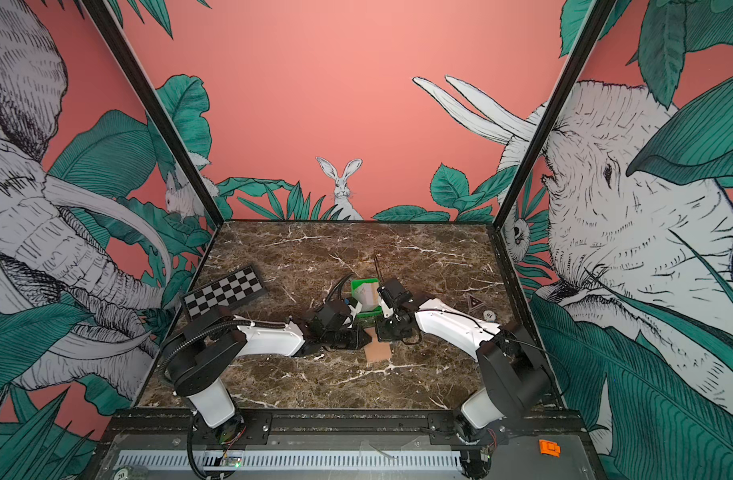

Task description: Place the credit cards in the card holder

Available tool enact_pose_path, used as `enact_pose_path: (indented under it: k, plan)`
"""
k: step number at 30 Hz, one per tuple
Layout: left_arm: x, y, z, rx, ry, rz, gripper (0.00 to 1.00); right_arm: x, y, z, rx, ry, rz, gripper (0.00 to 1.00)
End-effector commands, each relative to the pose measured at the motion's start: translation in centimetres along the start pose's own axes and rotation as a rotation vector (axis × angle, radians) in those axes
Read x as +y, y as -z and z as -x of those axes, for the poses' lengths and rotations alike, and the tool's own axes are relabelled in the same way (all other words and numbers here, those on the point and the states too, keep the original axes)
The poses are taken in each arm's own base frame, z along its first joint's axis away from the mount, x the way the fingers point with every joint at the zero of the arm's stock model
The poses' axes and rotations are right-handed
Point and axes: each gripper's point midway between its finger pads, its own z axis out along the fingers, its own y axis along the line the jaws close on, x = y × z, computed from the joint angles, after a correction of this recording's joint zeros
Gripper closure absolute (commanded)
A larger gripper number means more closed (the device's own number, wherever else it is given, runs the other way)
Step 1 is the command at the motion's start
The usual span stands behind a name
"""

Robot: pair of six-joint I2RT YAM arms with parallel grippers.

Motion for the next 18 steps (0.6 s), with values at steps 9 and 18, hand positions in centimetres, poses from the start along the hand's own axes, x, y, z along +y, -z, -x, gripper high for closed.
enact_pose_path:
  k: [9, 18]
  plan:
    - [2.3, -0.3, -1.6, 0.043, 0.029, 0.065, 0.83, -1.3, 1.5, 0.2, -0.053, -0.035, 0.032, 0.83]
    - [2.2, -0.5, -1.6, 0.045, 0.029, 0.060, 0.83, -2.2, 1.3, -0.1, -0.041, -0.071, 0.072, 0.83]
